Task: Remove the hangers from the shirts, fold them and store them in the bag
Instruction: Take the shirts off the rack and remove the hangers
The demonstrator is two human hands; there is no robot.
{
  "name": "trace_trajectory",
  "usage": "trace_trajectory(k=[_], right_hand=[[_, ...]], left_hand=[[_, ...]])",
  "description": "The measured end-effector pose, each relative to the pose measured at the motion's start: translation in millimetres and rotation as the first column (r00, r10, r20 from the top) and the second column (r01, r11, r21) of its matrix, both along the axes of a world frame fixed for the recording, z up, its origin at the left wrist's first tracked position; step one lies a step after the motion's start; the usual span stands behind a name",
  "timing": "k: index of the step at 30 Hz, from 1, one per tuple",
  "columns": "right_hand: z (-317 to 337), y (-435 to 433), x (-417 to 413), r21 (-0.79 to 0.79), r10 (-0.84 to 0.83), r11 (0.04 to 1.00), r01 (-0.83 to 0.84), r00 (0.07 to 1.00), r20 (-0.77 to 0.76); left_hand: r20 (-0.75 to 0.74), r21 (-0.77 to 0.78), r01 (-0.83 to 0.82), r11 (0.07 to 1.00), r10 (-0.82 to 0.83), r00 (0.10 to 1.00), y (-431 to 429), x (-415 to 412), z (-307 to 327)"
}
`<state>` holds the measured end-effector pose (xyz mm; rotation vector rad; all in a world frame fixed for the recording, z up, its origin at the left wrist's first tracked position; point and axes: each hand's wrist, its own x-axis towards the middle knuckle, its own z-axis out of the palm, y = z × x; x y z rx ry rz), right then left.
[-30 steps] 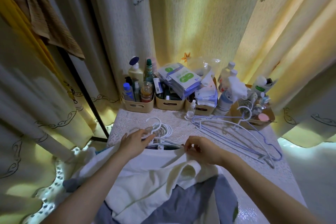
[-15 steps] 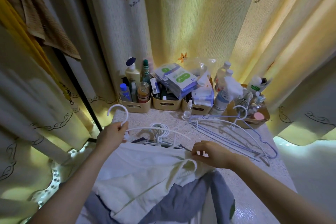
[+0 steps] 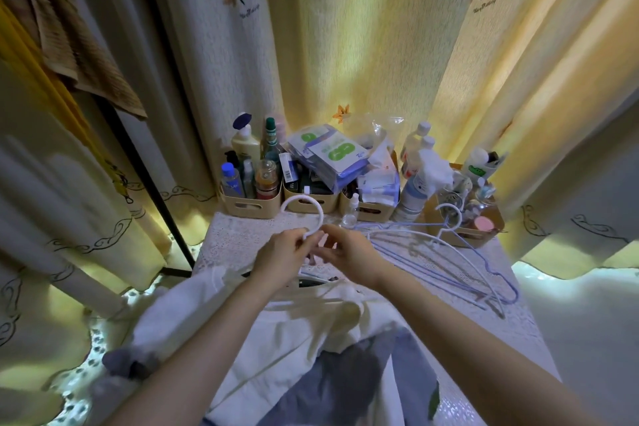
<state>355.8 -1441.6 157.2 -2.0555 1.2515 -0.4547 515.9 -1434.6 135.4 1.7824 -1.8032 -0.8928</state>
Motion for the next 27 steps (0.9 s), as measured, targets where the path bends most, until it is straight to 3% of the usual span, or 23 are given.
trace_trajectory(k=[3,6,9,11,14,18,22,27], right_hand=[[-3,-14,-45,0.040,-0.132,0.991,0.130,0.990,0.045],[-12,-27,-114,0.085,-0.341,0.939,0.334,0.936,0.088],[-31,-37,-178,0.099,-0.471,0.879,0.466,0.882,0.035],[-49,-42,-206,0.106,-0.532,0.841,0.530,0.847,-0.011],[-74,-46,-225,0.129,-0.576,0.801,0.584,0.811,-0.099],[-99,-51,-228,0.291,-0.577,0.740,0.606,0.795,-0.189],[-109,-66,-223,0.235,-0.623,0.696,0.679,0.733,-0.273],[-111,-78,-216,0.124,-0.692,0.620,0.775,0.614,-0.381]], left_hand=[[-0.082,0.047,0.027,0.999,-0.023,0.996,-3,24,-13],[0.180,0.064,-0.074,0.995,0.061,0.982,-1,67,-33],[0.362,0.235,-0.126,0.964,0.033,0.932,9,98,-51],[0.320,0.343,-0.144,0.928,0.028,0.947,18,106,-58],[0.291,0.322,-0.173,0.931,0.077,0.954,22,112,-63],[0.254,0.361,-0.217,0.907,0.128,0.959,23,116,-58],[0.172,0.410,-0.224,0.884,0.167,0.971,27,119,-53],[0.088,0.262,-0.229,0.938,0.213,0.973,32,124,-46]])
